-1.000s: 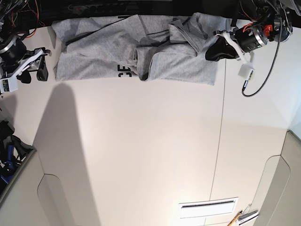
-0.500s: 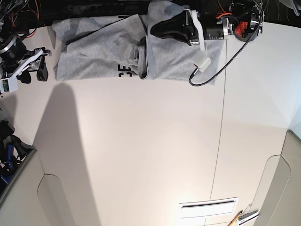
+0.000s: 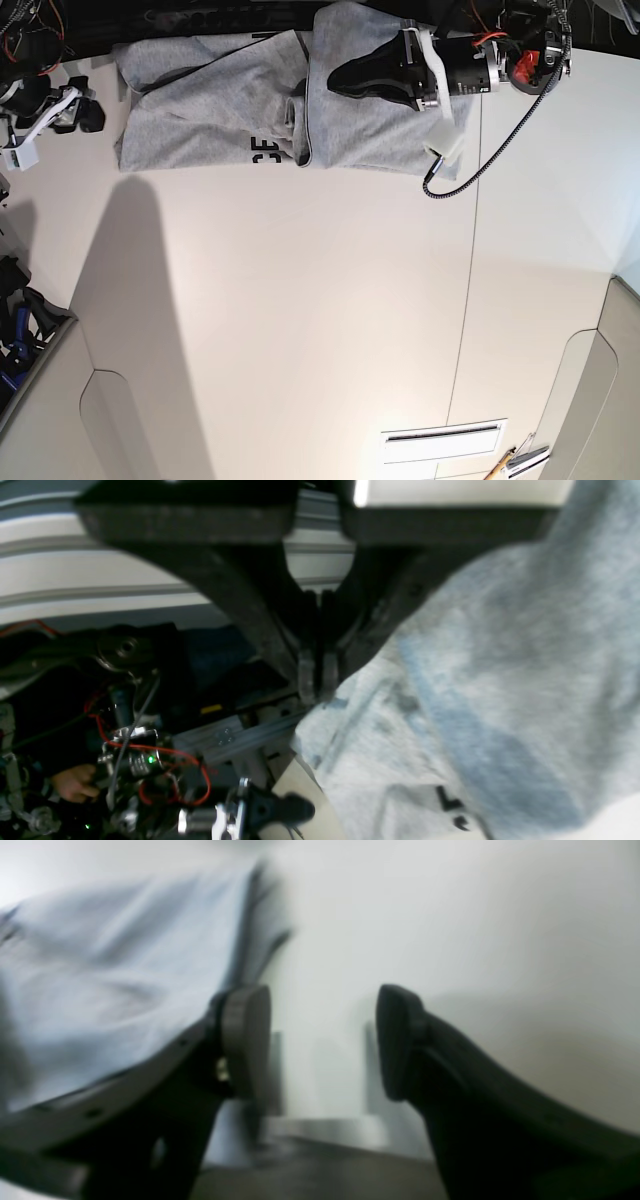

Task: Fold the T-shirt properly
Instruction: 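Fold the strip end with the left gripper toward the right gripper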

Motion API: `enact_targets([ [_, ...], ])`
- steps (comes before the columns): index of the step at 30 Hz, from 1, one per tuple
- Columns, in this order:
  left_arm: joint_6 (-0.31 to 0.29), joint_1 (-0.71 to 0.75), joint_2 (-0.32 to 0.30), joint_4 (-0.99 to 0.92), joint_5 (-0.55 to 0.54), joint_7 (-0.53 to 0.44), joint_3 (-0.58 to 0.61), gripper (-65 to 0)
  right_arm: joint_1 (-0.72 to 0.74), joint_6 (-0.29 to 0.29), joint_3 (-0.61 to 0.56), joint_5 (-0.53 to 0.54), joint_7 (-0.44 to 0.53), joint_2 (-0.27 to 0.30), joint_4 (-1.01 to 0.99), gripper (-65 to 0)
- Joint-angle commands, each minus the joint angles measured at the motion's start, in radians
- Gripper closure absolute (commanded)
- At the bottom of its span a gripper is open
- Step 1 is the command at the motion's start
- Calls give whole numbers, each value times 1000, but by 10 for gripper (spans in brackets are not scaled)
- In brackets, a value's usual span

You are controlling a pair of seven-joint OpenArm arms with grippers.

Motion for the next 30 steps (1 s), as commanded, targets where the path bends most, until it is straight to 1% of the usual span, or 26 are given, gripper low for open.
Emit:
enact_targets([
  [1, -5, -2, -3, 18, -31, -11, -5, 0, 5, 16, 6, 63, -4, 10, -25, -336],
  [4, -5, -2, -3, 18, -31, -11, -7, 0, 5, 17, 6, 200, -42, 5, -117, -336],
  [6, -5, -2, -3, 18, -31, -11, -7, 0, 5, 18, 6, 233, -68, 4, -145, -336],
  [10, -5, -2, -3, 18, -31, -11, -7, 0, 5, 29, -1, 247, -70, 4, -154, -336],
  [14, -5, -2, -3, 18, -31, -11, -7, 0, 5, 29, -41, 237, -69, 3, -154, -336],
  [18, -5, -2, -3, 18, -31, -11, -7, 0, 5, 27, -97, 211, -66, -21, -154, -336],
  [21, -5, -2, -3, 18, -31, -11, -8, -128, 6, 26, -135, 197, -65, -41, -154, -336],
  [22, -5, -2, -3, 18, -31, -11, -15, -148, 6, 26, -146, 197, -66, -45, -154, -336],
  [24, -5, -2, -3, 18, -31, -11, -44, -151, 6, 23, -157, 196, -66, -45, -154, -329],
  [25, -5, -2, -3, 18, -31, -11, -71, -151, 8, 22, -157, 188, -66, -45, -153, -297],
  [26, -5, -2, -3, 18, -31, -11, -104, -151, 8, 19, -156, 180, -66, -44, -153, -237],
  [27, -5, -2, -3, 18, -31, -11, -143, -151, 11, 18, -155, 175, -67, -43, -153, -151],
  [28, -5, -2, -3, 18, -31, -11, -188, -151, 11, 15, -154, 174, -67, -42, -153, -50],
  [29, -5, -2, -3, 18, -31, -11, -235, -151, 11, 15, -152, 174, -67, -42, -153, 0],
  [30, -5, -2, -3, 18, -31, -11, -283, -150, 14, 15, -149, 172, -67, -42, -152, 0],
])
